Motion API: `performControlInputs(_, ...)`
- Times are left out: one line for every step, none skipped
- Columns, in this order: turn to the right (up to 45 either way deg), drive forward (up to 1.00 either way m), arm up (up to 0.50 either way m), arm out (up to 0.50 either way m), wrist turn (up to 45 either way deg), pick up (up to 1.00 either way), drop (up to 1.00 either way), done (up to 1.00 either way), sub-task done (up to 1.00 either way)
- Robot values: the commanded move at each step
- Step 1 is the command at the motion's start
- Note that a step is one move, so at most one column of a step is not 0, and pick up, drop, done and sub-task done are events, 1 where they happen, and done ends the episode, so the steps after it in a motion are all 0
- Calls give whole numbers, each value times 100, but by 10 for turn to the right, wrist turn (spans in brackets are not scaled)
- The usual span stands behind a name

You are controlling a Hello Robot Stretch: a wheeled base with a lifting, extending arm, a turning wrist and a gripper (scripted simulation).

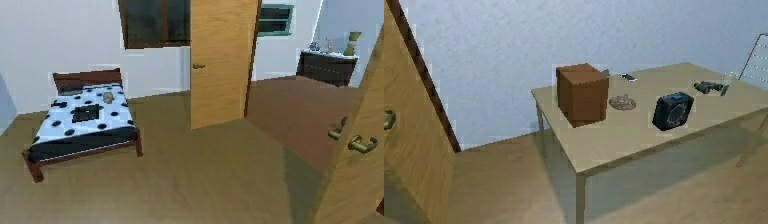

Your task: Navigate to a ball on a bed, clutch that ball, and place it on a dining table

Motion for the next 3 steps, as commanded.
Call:
performControlInputs(60,0,0,0,0,0,0,0,0)
performControlInputs(30,0,0,0,0,0,0,0,0)
performControlInputs(0,90,0,0,0,0,0,0,0)
